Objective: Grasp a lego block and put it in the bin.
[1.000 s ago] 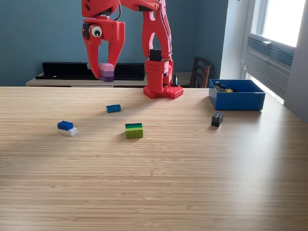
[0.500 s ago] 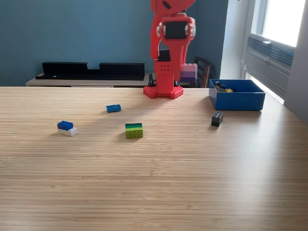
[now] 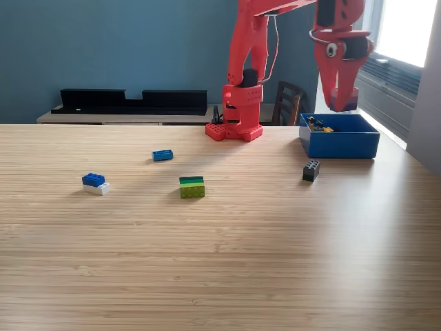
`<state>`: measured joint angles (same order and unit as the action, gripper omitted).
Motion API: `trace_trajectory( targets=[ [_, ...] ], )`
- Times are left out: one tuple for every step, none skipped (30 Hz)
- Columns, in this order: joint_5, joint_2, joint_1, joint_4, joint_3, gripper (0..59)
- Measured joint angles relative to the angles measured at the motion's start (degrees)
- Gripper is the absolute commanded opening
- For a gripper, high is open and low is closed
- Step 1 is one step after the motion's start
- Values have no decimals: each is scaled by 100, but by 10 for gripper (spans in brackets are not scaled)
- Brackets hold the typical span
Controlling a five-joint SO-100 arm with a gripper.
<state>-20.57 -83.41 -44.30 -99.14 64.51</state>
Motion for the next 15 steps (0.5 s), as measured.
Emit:
trace_trajectory(
  targets=[
    [0, 0, -211, 0, 44, 1],
    [18, 0, -422, 0, 88, 1],
    [44, 0, -633, 0, 132, 1],
    [70, 0, -844, 0, 158, 1],
    [97, 0, -1046, 0, 185, 1],
    [105, 0, -1239, 0, 202, 1],
    [123, 0, -1397, 0, 237, 1],
    [141, 0, -1529, 0, 272, 1],
    [141, 0, -1652, 0, 308, 1],
    [141, 0, -1784, 0, 360, 1],
    [149, 0, -1907, 0, 404, 1],
    [193, 0, -2021, 0, 457, 1],
    [237, 0, -2109, -9, 519, 1],
    [299, 0, -2162, -9, 554, 1],
    [360, 0, -2197, -9, 580, 2]
  ],
)
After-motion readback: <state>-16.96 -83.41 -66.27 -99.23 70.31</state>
